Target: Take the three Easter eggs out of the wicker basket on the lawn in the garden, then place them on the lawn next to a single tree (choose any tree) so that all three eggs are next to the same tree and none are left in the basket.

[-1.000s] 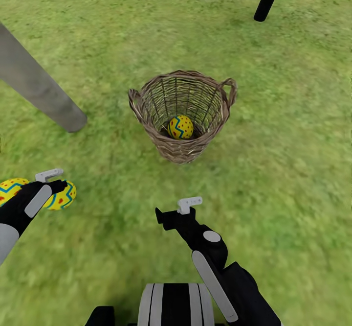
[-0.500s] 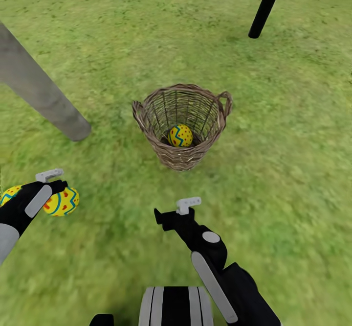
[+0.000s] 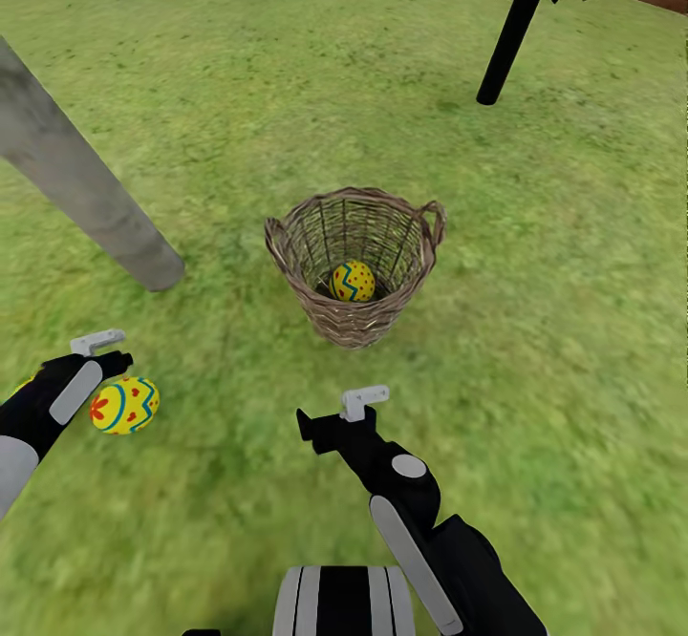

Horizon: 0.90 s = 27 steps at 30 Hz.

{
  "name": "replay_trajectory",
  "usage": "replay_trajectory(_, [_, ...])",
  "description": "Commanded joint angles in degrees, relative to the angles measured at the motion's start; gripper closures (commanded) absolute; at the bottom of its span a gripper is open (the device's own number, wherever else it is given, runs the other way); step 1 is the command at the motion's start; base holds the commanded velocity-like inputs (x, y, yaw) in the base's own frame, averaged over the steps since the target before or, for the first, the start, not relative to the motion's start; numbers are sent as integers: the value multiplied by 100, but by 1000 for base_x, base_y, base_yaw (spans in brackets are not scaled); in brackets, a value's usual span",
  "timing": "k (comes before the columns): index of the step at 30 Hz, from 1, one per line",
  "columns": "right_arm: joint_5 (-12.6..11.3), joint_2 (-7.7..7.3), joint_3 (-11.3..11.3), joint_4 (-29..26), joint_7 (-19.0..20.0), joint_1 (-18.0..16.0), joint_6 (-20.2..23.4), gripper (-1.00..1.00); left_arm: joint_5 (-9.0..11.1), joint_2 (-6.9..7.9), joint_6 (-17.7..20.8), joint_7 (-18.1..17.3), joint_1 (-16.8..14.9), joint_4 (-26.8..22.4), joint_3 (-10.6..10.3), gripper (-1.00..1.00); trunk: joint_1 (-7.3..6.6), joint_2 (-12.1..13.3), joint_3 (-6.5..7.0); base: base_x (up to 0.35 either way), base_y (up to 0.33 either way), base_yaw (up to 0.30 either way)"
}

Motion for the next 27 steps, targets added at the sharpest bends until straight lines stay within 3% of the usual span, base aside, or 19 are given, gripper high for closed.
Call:
replay_trajectory(1, [-60, 0, 9, -7, -57, -4, 11, -100, 62, 10, 7, 56, -3, -10, -43, -100, -3, 0, 19, 0, 0, 0])
replay_trajectory(18, [-60, 5, -10, -1, -60, -6, 36, -100, 67, -8, 24, 53, -3, -7, -36, -100, -47, 23, 395, 0, 0, 0])
replay_trajectory(27, [-53, 0, -31, 2, -72, -5, 2, -100, 67, -8, 319, 10, -3, 3, 14, -100, -70, 35, 595, 0, 0, 0])
